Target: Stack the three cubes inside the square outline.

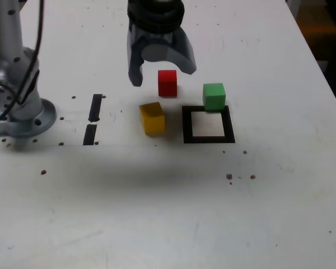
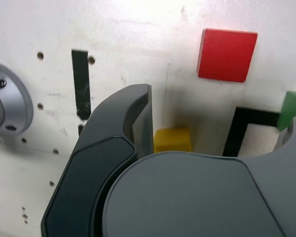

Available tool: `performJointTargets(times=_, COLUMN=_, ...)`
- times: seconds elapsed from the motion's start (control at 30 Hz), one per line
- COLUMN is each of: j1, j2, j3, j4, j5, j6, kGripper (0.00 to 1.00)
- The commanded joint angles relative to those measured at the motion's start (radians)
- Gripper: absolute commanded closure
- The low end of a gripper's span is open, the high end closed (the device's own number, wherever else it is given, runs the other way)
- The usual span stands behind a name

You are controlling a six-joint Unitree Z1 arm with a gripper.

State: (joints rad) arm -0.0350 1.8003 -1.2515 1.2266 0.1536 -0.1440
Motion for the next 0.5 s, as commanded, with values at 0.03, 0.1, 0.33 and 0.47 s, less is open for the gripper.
performJointTargets(times=0.03, j1=0.031, j2=0.057, j3=0.022, j4=-0.049, j5=-0.007, j6=0.019, kGripper=0.01)
performJointTargets(times=0.1, j1=0.050, j2=0.073, j3=0.036, j4=-0.076, j5=-0.012, j6=0.032, kGripper=0.03)
performJointTargets(times=0.33, j1=0.099, j2=0.082, j3=0.071, j4=-0.109, j5=-0.017, j6=0.076, kGripper=0.15)
performJointTargets(times=0.47, j1=0.125, j2=0.091, j3=0.101, j4=-0.172, j5=0.007, j6=0.102, kGripper=0.31)
